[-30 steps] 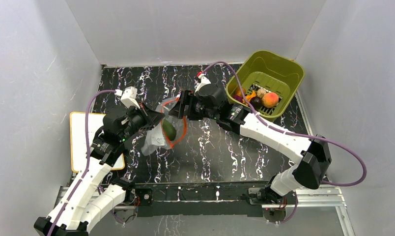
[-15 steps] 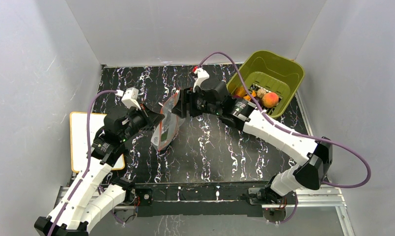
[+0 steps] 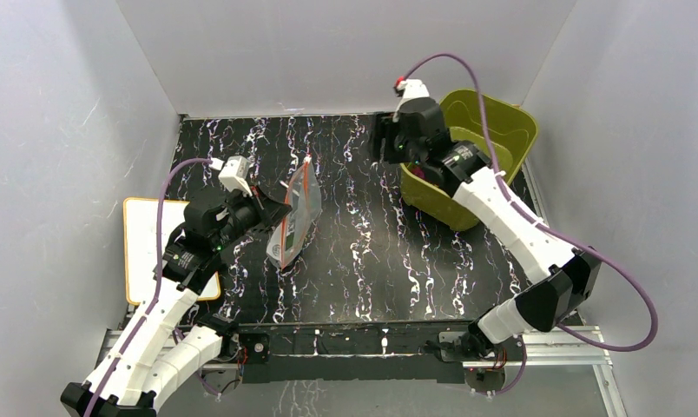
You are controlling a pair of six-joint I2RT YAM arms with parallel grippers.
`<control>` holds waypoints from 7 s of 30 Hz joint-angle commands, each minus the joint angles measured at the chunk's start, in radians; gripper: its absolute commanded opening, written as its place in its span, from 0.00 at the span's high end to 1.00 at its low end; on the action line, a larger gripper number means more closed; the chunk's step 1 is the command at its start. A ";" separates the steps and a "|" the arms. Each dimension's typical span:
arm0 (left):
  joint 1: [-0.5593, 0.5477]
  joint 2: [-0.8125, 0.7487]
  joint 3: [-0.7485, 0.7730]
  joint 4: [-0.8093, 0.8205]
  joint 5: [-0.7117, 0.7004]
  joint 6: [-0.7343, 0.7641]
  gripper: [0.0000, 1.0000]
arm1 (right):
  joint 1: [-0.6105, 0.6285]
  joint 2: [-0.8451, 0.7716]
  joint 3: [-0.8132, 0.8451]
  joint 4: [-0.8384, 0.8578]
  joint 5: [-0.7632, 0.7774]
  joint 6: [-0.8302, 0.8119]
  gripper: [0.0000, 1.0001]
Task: Place the food in the zip-top bag and seal the zipper
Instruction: Pick up the fake fruit from the bin, then place the fake fruit in the zipper food storage bag, then pick up the fake vegetable from the bin.
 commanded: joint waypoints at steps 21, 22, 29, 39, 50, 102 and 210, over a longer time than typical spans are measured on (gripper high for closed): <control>-0.002 -0.036 -0.035 0.065 -0.058 0.026 1.00 | -0.461 0.294 0.043 0.058 0.358 -0.071 0.32; -0.002 -0.042 -0.034 0.076 -0.065 0.014 1.00 | -0.481 0.325 0.069 0.020 0.359 -0.041 0.32; -0.002 0.043 0.183 -0.119 -0.180 0.082 1.00 | -0.537 0.411 0.149 -0.157 0.432 0.067 0.22; -0.002 0.157 0.296 -0.126 -0.115 0.133 1.00 | -0.616 0.558 0.345 -0.328 0.428 0.150 0.02; -0.002 0.192 0.329 -0.145 -0.106 0.117 1.00 | -0.632 0.610 0.331 -0.362 0.413 0.231 0.04; -0.002 0.170 0.193 -0.080 -0.072 0.003 1.00 | -0.669 0.263 0.153 -0.298 0.138 0.165 0.49; -0.002 0.270 0.281 -0.059 0.086 -0.049 1.00 | -0.106 0.015 0.218 -0.271 0.044 0.131 0.29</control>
